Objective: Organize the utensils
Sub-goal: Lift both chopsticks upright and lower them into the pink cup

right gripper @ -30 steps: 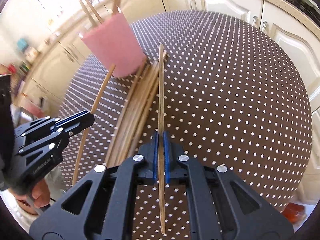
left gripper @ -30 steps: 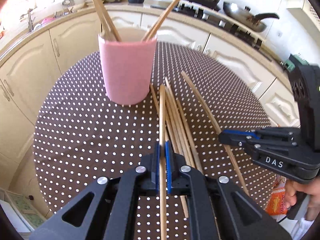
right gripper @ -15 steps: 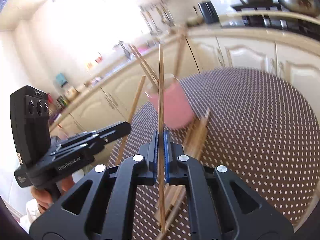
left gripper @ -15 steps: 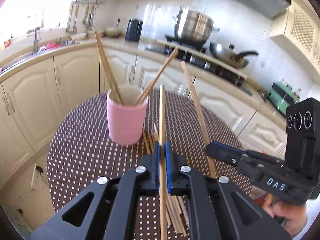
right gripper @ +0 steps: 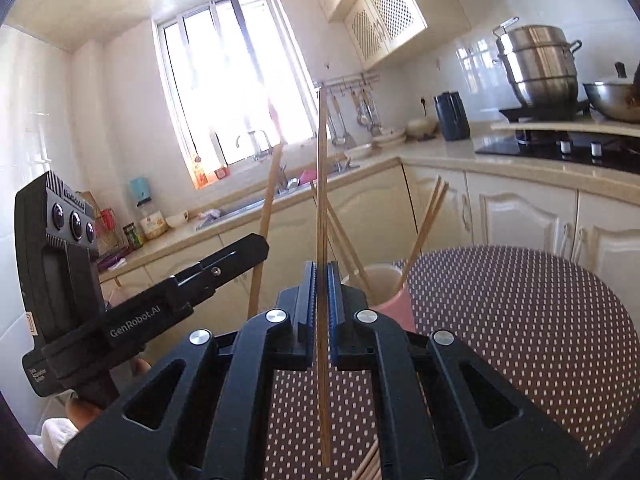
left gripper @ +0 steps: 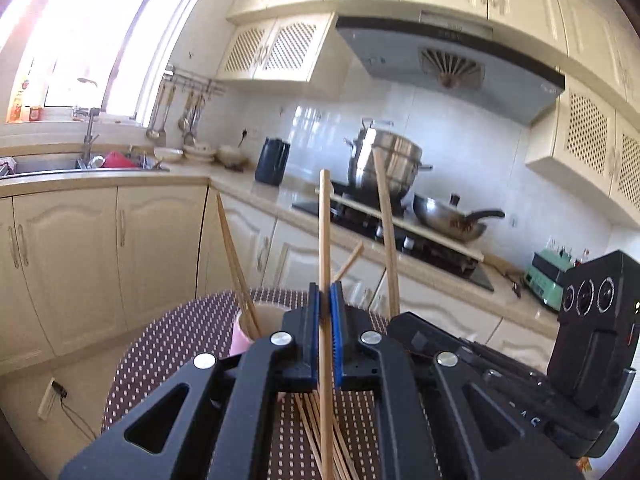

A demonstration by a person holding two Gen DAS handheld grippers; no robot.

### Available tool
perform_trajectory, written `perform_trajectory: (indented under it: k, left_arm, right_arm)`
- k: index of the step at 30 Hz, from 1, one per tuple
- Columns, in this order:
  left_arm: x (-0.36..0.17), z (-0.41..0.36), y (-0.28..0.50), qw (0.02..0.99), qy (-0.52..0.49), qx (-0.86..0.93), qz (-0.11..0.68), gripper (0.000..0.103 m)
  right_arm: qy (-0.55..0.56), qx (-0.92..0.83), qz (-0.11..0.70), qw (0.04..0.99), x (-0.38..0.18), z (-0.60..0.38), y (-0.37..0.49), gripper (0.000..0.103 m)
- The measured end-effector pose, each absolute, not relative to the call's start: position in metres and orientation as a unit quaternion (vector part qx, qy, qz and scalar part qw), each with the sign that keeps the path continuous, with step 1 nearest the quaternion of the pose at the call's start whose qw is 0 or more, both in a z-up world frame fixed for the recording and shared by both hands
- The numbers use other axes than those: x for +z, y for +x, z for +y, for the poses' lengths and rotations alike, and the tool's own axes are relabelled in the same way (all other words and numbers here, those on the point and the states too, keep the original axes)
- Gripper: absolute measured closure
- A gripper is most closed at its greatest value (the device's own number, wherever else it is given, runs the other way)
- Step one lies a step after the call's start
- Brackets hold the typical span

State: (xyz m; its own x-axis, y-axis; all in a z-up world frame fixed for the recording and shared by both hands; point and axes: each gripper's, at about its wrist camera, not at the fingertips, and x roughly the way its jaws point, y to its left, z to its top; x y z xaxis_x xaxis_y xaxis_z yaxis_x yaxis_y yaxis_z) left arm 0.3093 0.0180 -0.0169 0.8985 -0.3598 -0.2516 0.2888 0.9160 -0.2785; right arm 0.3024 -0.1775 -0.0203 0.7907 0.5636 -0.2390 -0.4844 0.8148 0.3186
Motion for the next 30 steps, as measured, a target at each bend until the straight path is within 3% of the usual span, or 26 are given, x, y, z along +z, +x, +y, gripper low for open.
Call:
perform_trajectory:
  k: [16, 30]
  left_arm:
    - [-0.005, 0.021, 0.382, 0.98, -0.148, -0.129, 0.046, 0.097]
    - [-0.016, 0.013, 0.432, 0.986, -0.136, -0.092, 0.022, 0.097]
  right_arm:
    - [0.133, 0.257, 0.049, 0.956, -0.012, -0.164, 0.377, 0.097]
    - [0.137, 0.245, 0.055, 0.958, -0.045, -0.16, 0.424, 0.097]
